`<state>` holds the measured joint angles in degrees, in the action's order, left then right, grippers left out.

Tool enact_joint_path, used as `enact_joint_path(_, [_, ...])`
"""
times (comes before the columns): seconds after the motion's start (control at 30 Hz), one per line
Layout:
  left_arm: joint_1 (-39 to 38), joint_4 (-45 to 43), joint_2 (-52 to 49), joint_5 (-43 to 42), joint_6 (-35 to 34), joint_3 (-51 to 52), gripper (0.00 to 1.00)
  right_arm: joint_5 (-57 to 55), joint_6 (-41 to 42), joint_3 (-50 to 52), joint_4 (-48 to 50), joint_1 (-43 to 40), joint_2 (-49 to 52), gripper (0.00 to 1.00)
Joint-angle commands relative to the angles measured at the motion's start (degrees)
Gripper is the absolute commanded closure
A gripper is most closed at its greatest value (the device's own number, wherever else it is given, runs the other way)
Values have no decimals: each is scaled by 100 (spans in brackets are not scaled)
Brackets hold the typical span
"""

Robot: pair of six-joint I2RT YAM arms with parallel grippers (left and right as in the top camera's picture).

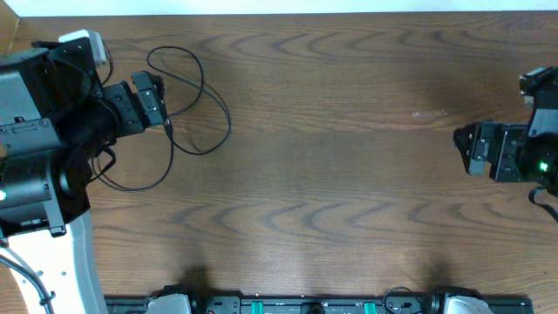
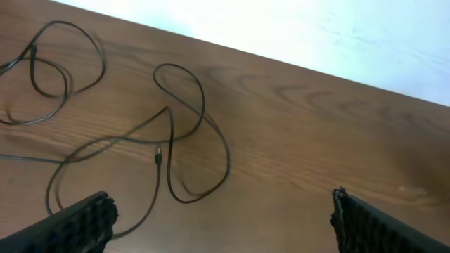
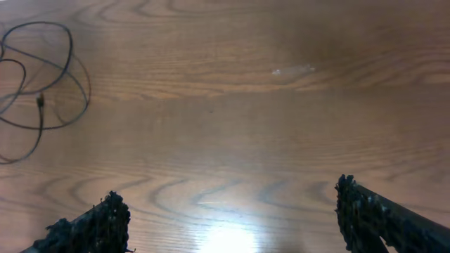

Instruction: Untangle cables

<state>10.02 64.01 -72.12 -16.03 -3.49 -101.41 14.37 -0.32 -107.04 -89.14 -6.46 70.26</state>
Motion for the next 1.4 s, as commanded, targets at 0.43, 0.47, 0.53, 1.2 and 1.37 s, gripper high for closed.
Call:
enact_joint_path(0.43, [20,7,-11,-42,-24,-35,1,-208,-17,-9,297,55,-46,1])
enact_joint_path(0.47, [20,7,-11,-42,-24,-35,1,-208,-17,-9,310,55,-46,1])
enact_joint_path(0.53, [20,7,-11,-42,-24,-35,1,-210,-17,-9,343,55,-46,1])
enact_joint_path(1.2, [20,7,-11,-42,-26,-35,1,-426,-216,-9,-378,55,-42,1])
enact_joint_path(1.37, [20,7,-11,-42,-24,-35,2,-437,-319,-9,-275,55,-39,1])
